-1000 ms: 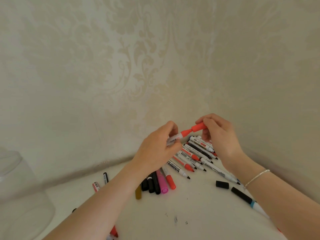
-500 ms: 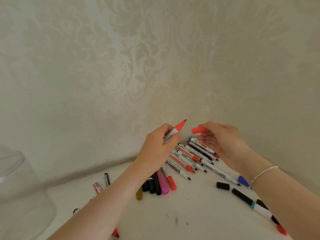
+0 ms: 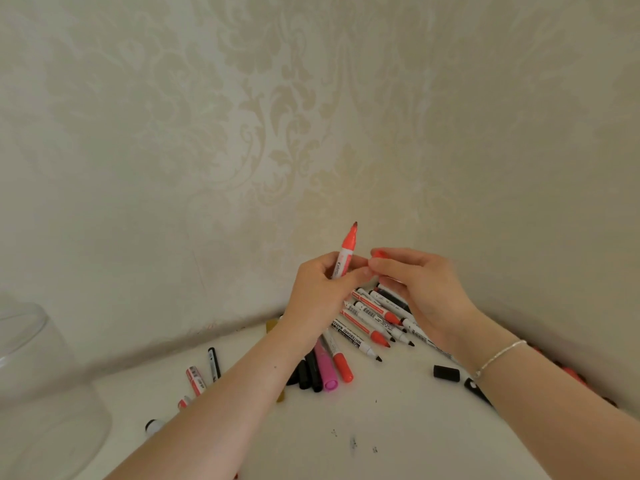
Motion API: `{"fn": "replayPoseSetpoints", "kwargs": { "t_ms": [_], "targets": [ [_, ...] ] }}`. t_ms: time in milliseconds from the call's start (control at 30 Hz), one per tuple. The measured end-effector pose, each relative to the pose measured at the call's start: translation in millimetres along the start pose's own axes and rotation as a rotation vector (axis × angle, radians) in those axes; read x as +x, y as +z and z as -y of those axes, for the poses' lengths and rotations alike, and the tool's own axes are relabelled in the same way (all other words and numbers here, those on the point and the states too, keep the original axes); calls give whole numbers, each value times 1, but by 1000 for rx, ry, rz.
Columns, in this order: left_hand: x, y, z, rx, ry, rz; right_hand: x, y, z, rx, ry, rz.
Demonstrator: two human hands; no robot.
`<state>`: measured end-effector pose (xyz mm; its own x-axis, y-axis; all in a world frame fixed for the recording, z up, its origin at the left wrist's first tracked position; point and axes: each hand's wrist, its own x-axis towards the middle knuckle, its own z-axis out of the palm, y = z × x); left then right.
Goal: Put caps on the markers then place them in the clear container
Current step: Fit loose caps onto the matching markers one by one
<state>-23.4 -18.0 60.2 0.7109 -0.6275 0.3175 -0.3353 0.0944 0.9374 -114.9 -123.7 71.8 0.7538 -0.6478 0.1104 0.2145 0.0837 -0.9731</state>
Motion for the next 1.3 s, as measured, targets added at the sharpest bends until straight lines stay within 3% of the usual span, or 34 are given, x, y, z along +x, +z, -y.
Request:
{"fn": "replayPoseSetpoints", "kwargs": {
  "t_ms": [133,233,467,833,967,1100,1300],
  "targets": [
    [-2,-7,5,-60,-35,-27,-3,-4,5,-181,-179,-27],
    [-4,-15,9,19,40,-7,-4,-7,14,-309,-280,-29],
    [-5,-22,11,239,160,63,0,-5,21,-337,-294,-19],
    [-5,-24,7,320,186,99,9,-9,21,-54,-266,25],
    [-3,-23,10,401,205,133,7,-6,21,-179,-262,100],
    [-3,-23,13,652,281,129,6,-3,19,-456,-246,179],
    [-5,-25,17,717,335,173,6,-2,22,-508,-173,227]
  ]
}}
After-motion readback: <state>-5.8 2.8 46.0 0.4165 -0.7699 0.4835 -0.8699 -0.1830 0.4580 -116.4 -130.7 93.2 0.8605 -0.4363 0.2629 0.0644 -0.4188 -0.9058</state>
